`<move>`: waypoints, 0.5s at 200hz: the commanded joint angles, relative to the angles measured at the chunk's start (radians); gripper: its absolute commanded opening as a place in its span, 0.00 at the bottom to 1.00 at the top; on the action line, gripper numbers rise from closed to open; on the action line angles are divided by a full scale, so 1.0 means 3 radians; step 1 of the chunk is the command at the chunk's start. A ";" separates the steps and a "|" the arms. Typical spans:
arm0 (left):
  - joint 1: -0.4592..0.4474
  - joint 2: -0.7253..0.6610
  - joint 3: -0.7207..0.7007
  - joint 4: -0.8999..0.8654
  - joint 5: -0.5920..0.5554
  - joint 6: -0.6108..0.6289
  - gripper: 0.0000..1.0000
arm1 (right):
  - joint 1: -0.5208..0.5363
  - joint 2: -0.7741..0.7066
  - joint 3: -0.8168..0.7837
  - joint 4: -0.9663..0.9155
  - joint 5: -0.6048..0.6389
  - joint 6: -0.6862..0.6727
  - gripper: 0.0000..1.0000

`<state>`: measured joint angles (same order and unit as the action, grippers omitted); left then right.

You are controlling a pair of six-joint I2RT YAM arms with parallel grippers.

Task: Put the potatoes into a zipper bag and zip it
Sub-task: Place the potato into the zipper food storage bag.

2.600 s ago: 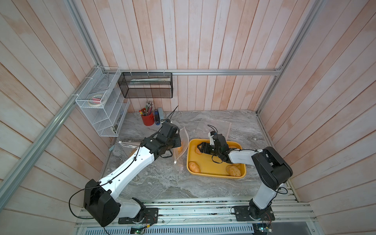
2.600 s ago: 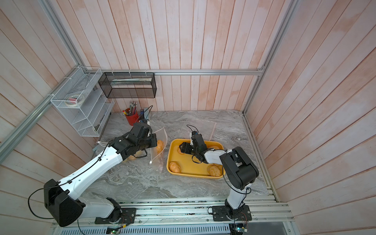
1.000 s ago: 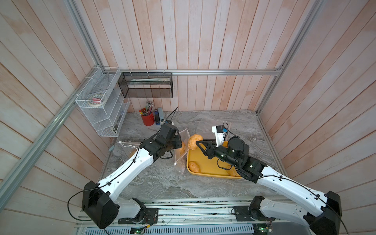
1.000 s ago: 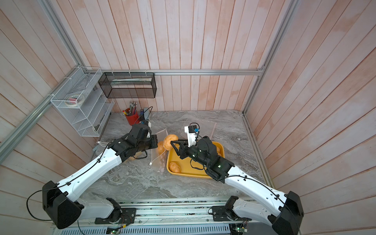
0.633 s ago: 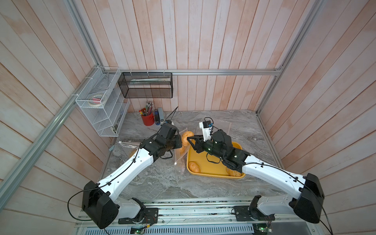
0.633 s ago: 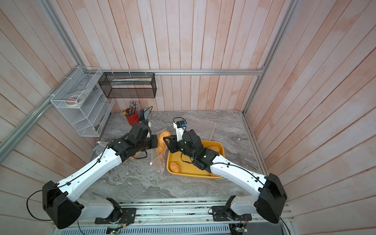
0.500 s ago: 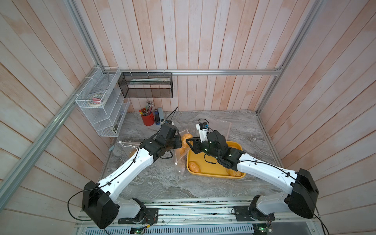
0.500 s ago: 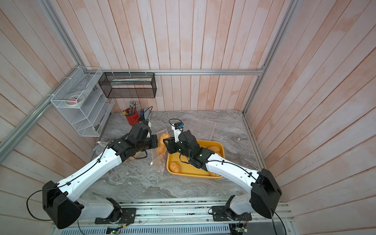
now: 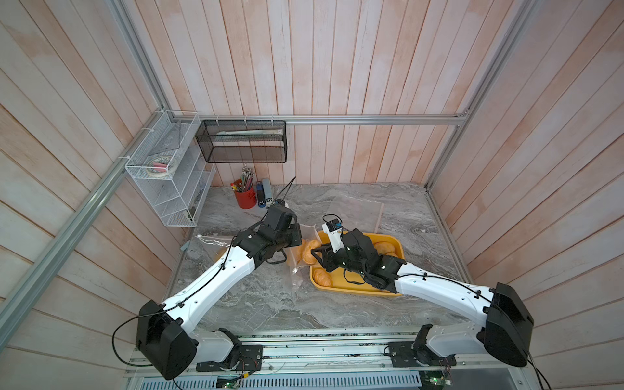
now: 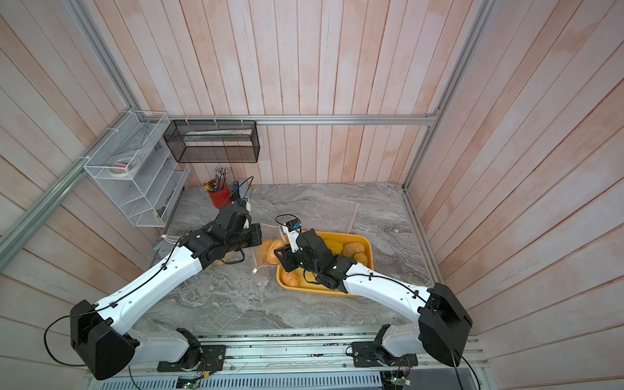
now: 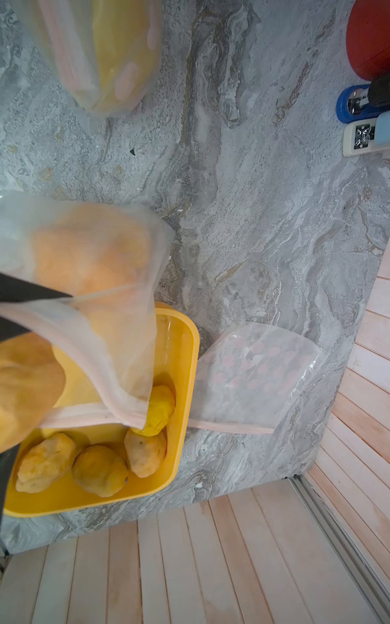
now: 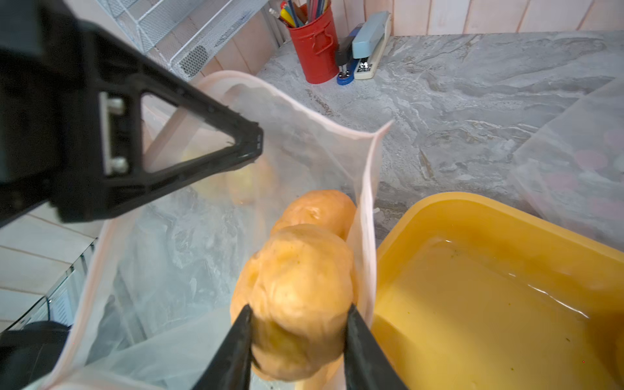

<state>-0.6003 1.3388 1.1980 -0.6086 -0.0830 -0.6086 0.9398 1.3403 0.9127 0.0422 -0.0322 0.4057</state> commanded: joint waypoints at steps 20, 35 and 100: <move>0.0012 -0.0082 -0.0036 0.0076 -0.0030 0.0042 0.00 | 0.0117 -0.0037 -0.0058 0.0047 -0.0345 -0.0277 0.22; 0.0012 -0.0089 -0.0035 0.0076 -0.0030 0.0045 0.00 | 0.0129 0.0037 -0.0010 0.0022 -0.0357 -0.0299 0.26; 0.0013 -0.0102 -0.0036 0.0075 -0.0032 0.0050 0.00 | 0.0145 0.0213 0.0171 -0.0095 -0.0088 -0.0284 0.58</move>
<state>-0.6003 1.3312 1.1938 -0.6090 -0.0834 -0.6086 0.9760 1.4048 0.9211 0.0330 -0.0795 0.3317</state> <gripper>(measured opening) 0.046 0.527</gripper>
